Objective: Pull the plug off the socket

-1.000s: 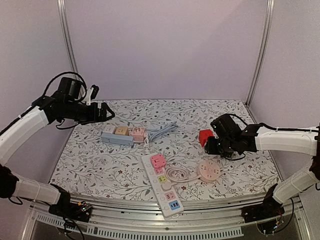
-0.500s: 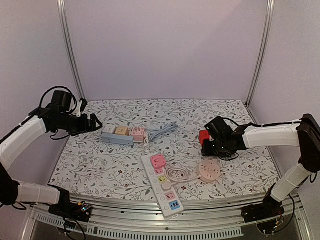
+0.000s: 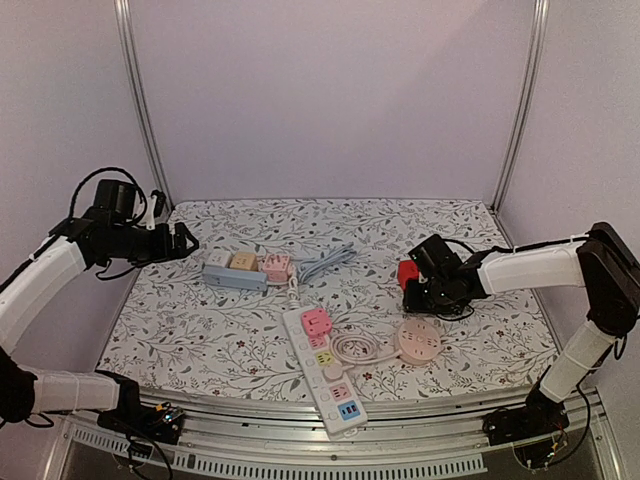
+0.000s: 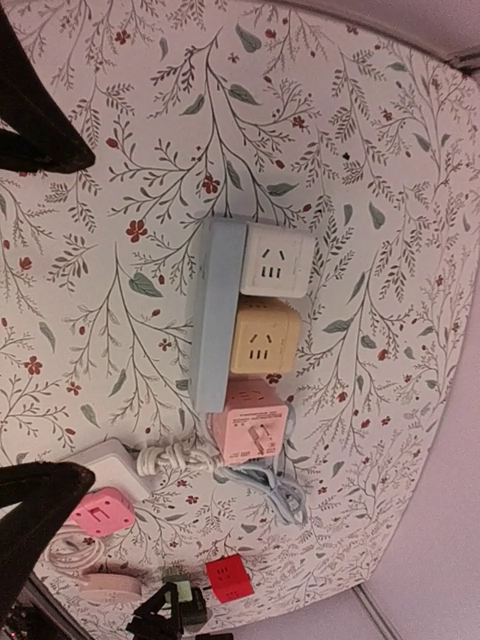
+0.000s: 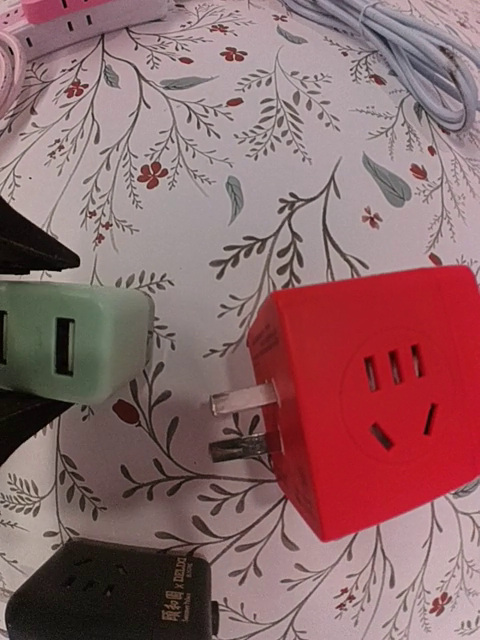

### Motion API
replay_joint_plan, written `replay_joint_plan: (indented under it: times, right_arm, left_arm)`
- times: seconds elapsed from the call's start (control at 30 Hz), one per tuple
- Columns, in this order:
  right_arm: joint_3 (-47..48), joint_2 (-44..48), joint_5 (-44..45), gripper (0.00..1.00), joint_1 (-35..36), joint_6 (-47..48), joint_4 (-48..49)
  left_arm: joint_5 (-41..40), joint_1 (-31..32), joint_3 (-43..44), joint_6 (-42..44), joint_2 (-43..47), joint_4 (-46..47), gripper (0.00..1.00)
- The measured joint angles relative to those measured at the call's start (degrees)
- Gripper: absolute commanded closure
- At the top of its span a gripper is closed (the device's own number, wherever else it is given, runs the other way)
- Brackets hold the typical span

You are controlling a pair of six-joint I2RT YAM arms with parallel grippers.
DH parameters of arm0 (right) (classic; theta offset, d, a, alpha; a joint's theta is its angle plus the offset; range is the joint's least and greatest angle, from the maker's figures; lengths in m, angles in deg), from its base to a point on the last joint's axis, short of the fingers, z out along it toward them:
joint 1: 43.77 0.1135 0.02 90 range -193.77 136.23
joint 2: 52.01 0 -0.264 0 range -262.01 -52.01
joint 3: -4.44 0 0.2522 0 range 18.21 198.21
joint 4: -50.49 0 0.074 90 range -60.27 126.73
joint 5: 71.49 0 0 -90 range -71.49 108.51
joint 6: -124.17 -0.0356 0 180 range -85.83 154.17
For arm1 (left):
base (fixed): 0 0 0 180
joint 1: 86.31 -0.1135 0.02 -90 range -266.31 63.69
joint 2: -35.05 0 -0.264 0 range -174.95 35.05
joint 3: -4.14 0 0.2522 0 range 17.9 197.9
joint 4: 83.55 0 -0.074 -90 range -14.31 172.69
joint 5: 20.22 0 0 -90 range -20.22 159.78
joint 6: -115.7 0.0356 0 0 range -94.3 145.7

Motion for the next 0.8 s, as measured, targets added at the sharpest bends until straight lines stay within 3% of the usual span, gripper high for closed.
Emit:
replay_joint_plan:
  times: [0.4, 0.57, 0.8]
  right_arm:
    - [-0.2, 0.2, 0.1, 0.19, -0.3, 0.1, 0.1]
    - [-0.6, 2.3, 0.3, 0.12, -0.3, 0.5, -0.5]
    - [-0.6, 7.3, 0.3, 0.1, -0.3, 1.0, -2.8]
  left_arm:
    - [-1.2, -0.1, -0.7, 0.1, 0.4, 0.0, 0.01]
    - [-1.5, -0.1, -0.7, 0.1, 0.9, 0.0, 0.01]
    - [-1.4, -0.1, -1.0, 0.0, 0.9, 0.0, 0.02]
